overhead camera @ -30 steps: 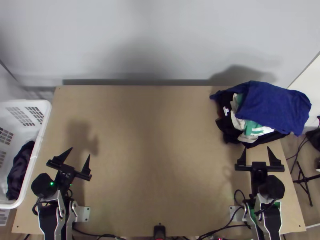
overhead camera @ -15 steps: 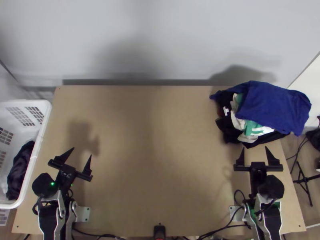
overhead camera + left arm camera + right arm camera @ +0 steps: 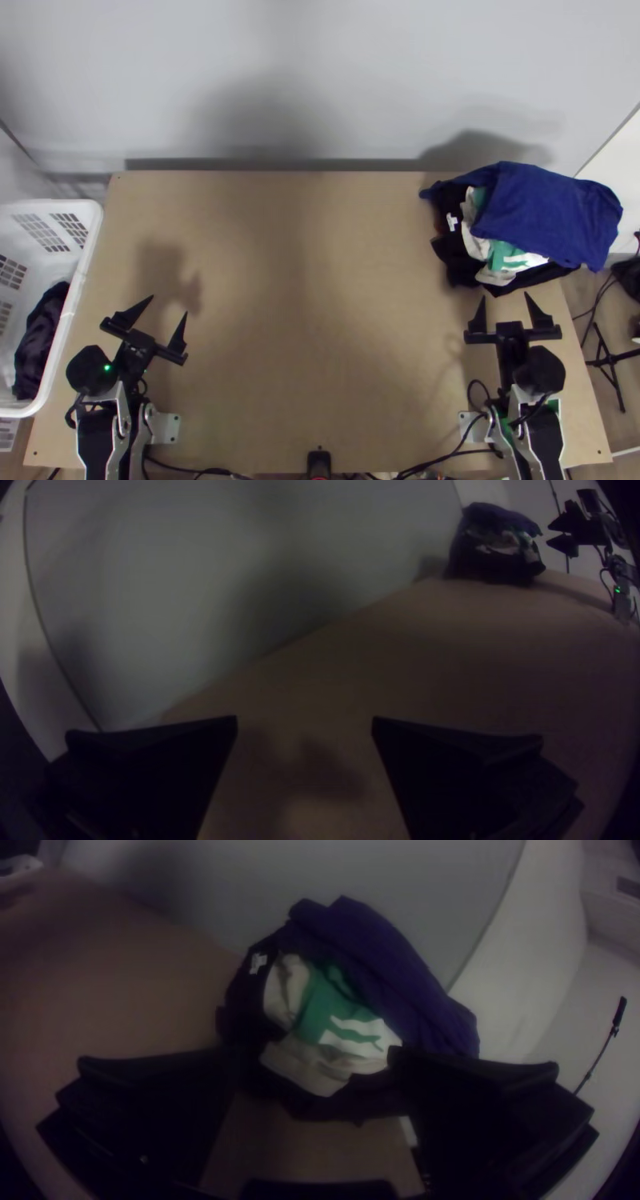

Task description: Fold the t-shirt

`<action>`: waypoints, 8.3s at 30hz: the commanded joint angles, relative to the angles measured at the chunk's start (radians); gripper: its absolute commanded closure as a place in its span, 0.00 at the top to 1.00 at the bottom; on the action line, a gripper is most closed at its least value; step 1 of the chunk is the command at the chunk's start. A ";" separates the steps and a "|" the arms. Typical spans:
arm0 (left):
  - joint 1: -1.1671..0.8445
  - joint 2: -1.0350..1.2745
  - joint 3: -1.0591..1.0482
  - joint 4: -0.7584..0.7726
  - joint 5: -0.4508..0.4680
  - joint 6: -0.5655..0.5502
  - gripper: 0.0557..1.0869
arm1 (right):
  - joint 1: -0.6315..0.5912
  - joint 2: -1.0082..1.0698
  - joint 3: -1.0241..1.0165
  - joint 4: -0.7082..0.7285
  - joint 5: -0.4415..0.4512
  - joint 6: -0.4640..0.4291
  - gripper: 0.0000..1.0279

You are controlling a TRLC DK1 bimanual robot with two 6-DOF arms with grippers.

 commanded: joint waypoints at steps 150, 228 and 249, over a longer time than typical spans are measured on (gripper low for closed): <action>-0.560 1.276 1.484 -0.450 -0.094 -0.289 0.96 | -0.160 0.675 1.266 -0.737 0.077 0.478 0.91; -0.176 1.367 0.885 -0.205 -0.046 0.121 0.95 | 0.651 2.091 1.853 -1.037 -0.395 0.308 0.86; -0.290 1.548 0.974 -0.104 -0.054 0.098 0.95 | 0.643 1.872 1.817 -0.925 -0.388 0.242 0.04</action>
